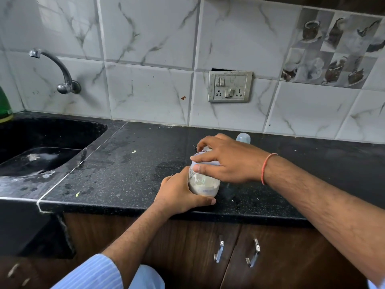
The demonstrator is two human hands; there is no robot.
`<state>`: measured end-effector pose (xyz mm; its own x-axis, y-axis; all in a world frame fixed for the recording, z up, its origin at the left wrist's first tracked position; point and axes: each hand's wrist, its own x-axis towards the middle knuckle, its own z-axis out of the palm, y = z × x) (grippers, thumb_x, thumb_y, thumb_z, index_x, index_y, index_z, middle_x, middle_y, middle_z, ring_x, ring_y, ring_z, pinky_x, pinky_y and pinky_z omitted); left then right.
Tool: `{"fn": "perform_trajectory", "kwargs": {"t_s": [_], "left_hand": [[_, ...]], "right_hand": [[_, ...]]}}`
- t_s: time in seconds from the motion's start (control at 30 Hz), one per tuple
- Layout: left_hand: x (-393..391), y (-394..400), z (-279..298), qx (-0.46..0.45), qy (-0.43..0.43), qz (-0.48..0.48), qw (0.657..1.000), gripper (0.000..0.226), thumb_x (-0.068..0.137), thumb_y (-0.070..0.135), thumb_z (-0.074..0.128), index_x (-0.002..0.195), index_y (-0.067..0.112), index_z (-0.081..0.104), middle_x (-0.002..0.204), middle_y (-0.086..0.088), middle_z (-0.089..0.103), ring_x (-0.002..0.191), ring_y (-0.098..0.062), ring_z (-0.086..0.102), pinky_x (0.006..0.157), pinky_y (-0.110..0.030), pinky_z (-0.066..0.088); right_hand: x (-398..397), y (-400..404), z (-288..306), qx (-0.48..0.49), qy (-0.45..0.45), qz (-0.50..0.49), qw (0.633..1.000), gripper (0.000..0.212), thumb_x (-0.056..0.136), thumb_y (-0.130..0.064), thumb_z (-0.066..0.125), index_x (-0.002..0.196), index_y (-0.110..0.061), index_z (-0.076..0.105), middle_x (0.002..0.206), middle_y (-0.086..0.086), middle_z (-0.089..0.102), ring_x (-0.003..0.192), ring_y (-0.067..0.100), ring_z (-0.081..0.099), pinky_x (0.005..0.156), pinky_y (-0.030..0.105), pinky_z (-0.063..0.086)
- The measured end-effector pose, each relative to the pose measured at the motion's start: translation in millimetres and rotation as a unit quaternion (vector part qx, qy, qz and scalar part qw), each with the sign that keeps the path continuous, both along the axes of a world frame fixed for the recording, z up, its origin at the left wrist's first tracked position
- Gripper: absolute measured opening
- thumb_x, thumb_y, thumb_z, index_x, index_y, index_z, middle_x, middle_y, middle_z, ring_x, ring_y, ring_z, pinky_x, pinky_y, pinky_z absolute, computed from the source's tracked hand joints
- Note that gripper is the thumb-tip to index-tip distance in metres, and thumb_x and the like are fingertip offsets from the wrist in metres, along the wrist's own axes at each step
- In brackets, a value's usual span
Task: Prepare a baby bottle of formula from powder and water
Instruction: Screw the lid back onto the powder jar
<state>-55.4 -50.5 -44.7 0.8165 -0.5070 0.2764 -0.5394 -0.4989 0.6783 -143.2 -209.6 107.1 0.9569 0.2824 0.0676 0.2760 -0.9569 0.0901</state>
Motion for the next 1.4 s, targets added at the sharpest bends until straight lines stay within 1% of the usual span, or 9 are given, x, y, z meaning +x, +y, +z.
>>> {"fn": "perform_trajectory", "kwargs": {"t_s": [0.17, 0.3, 0.4, 0.5, 0.6, 0.83, 1.0, 1.2, 1.4], "left_hand": [[0.9, 0.4, 0.5, 0.009, -0.001, -0.009, 1.000, 0.094, 0.054, 0.086, 0.084, 0.134, 0.044, 0.057, 0.109, 0.028, 0.074, 0.111, 0.002, 0.068, 0.115, -0.042, 0.049], [2.7, -0.4, -1.4, 0.013, -0.008, -0.008, 1.000, 0.095, 0.054, 0.088, 0.082, 0.134, 0.044, 0.057, 0.111, 0.027, 0.075, 0.111, 0.000, 0.070, 0.113, -0.043, 0.050], [3.3, -0.3, -1.8, 0.011, -0.005, -0.009, 1.000, 0.092, 0.057, 0.084, 0.087, 0.135, 0.043, 0.057, 0.110, 0.027, 0.075, 0.110, 0.000, 0.069, 0.114, -0.042, 0.049], [3.1, -0.3, -2.0, 0.007, -0.003, -0.006, 1.000, 0.087, 0.061, 0.078, 0.092, 0.133, 0.043, 0.058, 0.111, 0.027, 0.075, 0.112, 0.000, 0.069, 0.114, -0.041, 0.049], [3.2, -1.6, -2.7, 0.006, -0.001, 0.000, 1.000, 0.087, 0.059, 0.080, 0.091, 0.131, 0.044, 0.059, 0.109, 0.026, 0.075, 0.109, 0.000, 0.070, 0.112, -0.041, 0.051], [3.7, -1.8, -2.8, -0.007, 0.024, 0.005, 1.000, 0.088, 0.050, 0.083, 0.088, 0.124, 0.044, 0.060, 0.108, 0.025, 0.076, 0.108, -0.002, 0.072, 0.106, -0.040, 0.056], [5.1, 0.1, -1.9, -0.001, 0.027, -0.002, 1.000, 0.091, 0.050, 0.082, 0.090, 0.127, 0.044, 0.059, 0.111, 0.024, 0.076, 0.109, -0.003, 0.071, 0.105, -0.039, 0.057], [4.4, 0.6, -6.0, -0.017, 0.032, 0.009, 0.999, 0.093, 0.046, 0.083, 0.089, 0.126, 0.043, 0.062, 0.109, 0.024, 0.077, 0.108, -0.002, 0.073, 0.101, -0.039, 0.060], [7.3, 3.0, -4.6, -0.035, 0.066, 0.000, 0.997, 0.093, 0.042, 0.081, 0.090, 0.123, 0.042, 0.064, 0.107, 0.025, 0.078, 0.105, 0.002, 0.072, 0.100, -0.037, 0.061]], "right_hand": [[18.1, -7.7, 4.2, -0.002, 0.002, -0.046, 0.999, 0.065, 0.093, -0.081, 0.016, 0.130, -0.059, 0.064, 0.143, -0.019, 0.049, 0.136, 0.011, 0.038, 0.101, 0.049, 0.050], [18.9, -19.9, -1.8, -0.008, 0.019, -0.050, 0.999, 0.065, 0.093, -0.083, 0.015, 0.136, -0.061, 0.058, 0.145, -0.020, 0.050, 0.136, 0.012, 0.040, 0.107, 0.046, 0.046], [20.2, -24.5, -7.4, 0.021, 0.035, -0.021, 0.999, 0.069, 0.091, -0.084, 0.034, 0.147, -0.048, 0.054, 0.154, -0.015, 0.051, 0.141, 0.016, 0.046, 0.118, 0.044, 0.039], [23.4, -28.7, -8.4, 0.031, 0.062, 0.022, 0.997, 0.067, 0.100, -0.062, 0.058, 0.158, -0.033, 0.045, 0.162, -0.009, 0.047, 0.148, 0.014, 0.045, 0.122, 0.040, 0.036], [28.8, -30.8, -12.0, 0.024, 0.068, 0.031, 0.997, 0.069, 0.103, -0.055, 0.058, 0.164, -0.030, 0.037, 0.167, -0.002, 0.042, 0.153, 0.017, 0.038, 0.124, 0.043, 0.035], [33.0, -17.6, -14.2, -0.040, 0.031, 0.007, 0.999, 0.073, 0.099, -0.067, 0.054, 0.161, -0.032, 0.042, 0.160, 0.000, 0.049, 0.148, 0.022, 0.045, 0.116, 0.046, 0.042], [32.3, -25.2, -13.0, -0.087, -0.025, 0.058, 0.994, 0.074, 0.089, -0.089, 0.030, 0.145, -0.044, 0.045, 0.139, -0.007, 0.062, 0.123, 0.021, 0.062, 0.097, 0.047, 0.054], [50.8, -12.7, -22.4, -0.153, -0.075, 0.074, 0.983, 0.063, 0.094, -0.082, 0.014, 0.116, -0.030, 0.042, 0.093, 0.000, 0.065, 0.079, 0.031, 0.063, 0.068, 0.046, 0.053], [46.3, -6.2, -31.1, -0.130, -0.113, -0.002, 0.985, 0.063, 0.097, -0.080, 0.018, 0.117, -0.028, 0.048, 0.097, 0.001, 0.068, 0.076, 0.027, 0.048, 0.066, 0.039, 0.041]]}}
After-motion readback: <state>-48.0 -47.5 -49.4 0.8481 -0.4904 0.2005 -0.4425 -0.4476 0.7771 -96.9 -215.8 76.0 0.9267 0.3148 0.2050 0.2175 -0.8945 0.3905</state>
